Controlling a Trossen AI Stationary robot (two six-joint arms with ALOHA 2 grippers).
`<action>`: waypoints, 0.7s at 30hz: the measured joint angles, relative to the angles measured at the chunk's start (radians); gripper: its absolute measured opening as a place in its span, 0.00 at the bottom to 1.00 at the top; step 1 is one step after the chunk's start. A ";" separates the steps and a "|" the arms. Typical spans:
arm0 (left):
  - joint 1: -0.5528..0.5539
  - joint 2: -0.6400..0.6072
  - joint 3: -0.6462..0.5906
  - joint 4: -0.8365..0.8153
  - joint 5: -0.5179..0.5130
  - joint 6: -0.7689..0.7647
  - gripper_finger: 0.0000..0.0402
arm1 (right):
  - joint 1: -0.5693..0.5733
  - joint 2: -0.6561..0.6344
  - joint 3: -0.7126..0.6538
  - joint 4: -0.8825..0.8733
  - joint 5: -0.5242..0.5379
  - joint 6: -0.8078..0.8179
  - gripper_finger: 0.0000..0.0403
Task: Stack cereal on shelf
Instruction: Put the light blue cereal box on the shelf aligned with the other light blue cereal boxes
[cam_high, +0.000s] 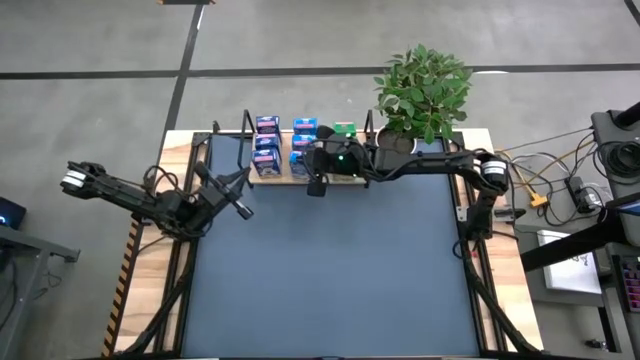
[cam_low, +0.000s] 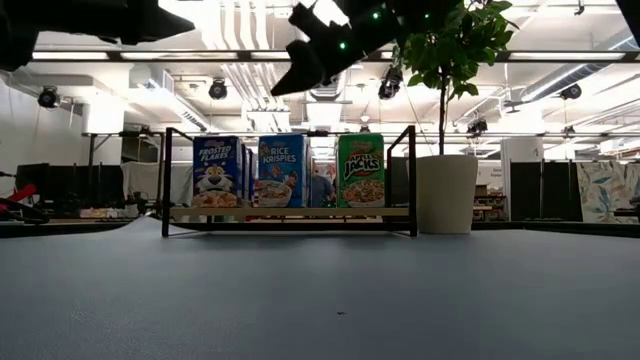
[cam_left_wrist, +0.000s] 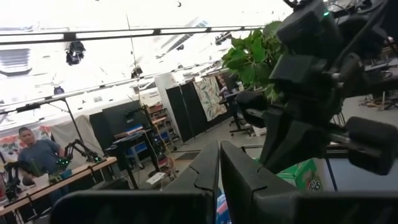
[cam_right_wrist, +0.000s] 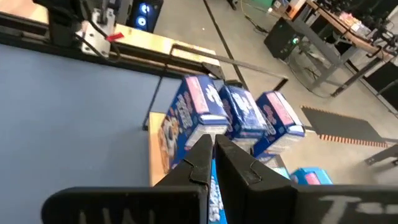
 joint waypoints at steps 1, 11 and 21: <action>0.000 0.002 0.000 0.000 0.000 0.000 0.00 | -0.005 0.003 0.000 -0.002 0.000 0.000 0.03; 0.000 0.024 0.000 -0.009 -0.006 -0.003 0.00 | -0.033 0.081 -0.001 -0.024 0.012 -0.015 0.03; 0.000 0.026 0.000 -0.016 -0.007 -0.004 0.00 | -0.034 0.084 -0.001 -0.067 0.068 -0.028 0.03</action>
